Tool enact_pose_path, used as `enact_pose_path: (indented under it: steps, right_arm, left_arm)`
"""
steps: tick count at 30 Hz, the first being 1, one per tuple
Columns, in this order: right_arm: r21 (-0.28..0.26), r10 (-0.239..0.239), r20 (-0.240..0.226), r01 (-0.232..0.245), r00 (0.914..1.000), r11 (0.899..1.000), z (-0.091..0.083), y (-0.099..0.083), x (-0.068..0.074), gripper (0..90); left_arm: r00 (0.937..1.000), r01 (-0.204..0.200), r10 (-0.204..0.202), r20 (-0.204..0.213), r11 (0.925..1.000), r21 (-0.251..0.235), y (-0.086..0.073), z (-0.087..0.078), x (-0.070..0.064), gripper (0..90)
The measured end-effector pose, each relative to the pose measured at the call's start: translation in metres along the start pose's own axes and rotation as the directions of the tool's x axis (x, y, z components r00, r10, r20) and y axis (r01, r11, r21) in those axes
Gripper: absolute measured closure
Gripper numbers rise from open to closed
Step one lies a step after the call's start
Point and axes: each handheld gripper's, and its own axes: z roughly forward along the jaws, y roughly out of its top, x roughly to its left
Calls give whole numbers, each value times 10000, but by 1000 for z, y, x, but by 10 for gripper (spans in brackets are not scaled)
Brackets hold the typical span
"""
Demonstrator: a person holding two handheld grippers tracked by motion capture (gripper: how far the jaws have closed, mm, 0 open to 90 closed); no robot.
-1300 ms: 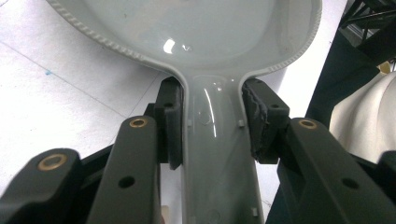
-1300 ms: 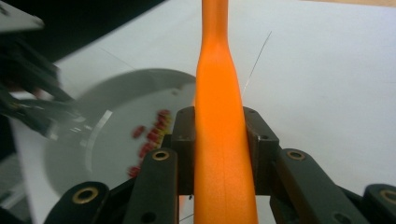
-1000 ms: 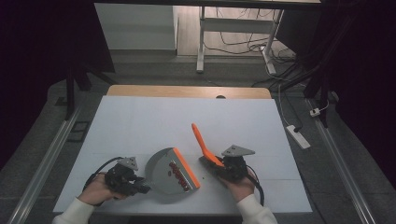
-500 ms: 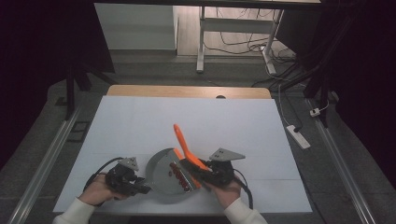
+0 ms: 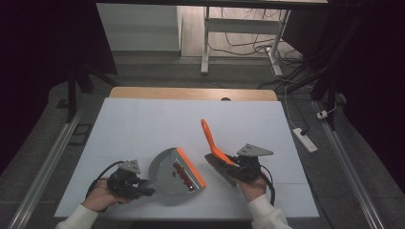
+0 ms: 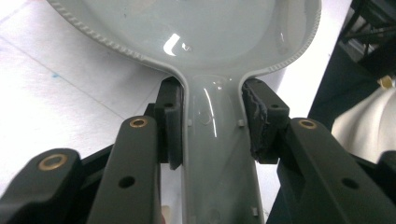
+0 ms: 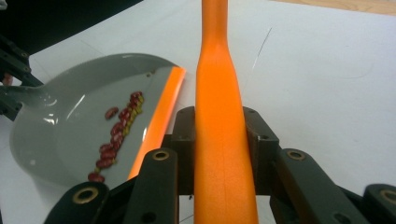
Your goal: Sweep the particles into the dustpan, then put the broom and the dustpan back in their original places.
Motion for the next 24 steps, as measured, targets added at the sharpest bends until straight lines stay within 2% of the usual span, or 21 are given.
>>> enact_pose_path:
  steps: [3,8,11,15,21,24]
  right_arm:
    - [98,-102,102,101,9999,9999,-5,0,-5,706]
    - [269,-312,307,304,9990,9992,-14,-1,-12,706]
    - [368,-387,384,373,9985,9986,-19,-2,-17,706]
    - [546,-554,720,515,9959,9972,-24,-3,-21,706]
    - [696,-589,645,544,9962,9961,-29,-4,-28,706]
    - [807,-574,514,531,9970,9953,-29,-5,-31,706]
  left_arm:
    - [9994,280,-284,-210,9994,-183,-2,-1,0,615]
    - [9947,831,-863,-557,9949,-576,-3,-3,-2,615]
    - [9921,1001,-1052,-679,9921,-755,-3,-3,-3,615]
    - [9872,1240,-1324,-891,9878,-938,-4,-4,-2,615]
    - [9761,1780,-1924,-1015,9747,-1352,-5,-5,-1,615]
    - [9719,1841,-2007,-1234,9738,-1336,-5,-5,0,615]
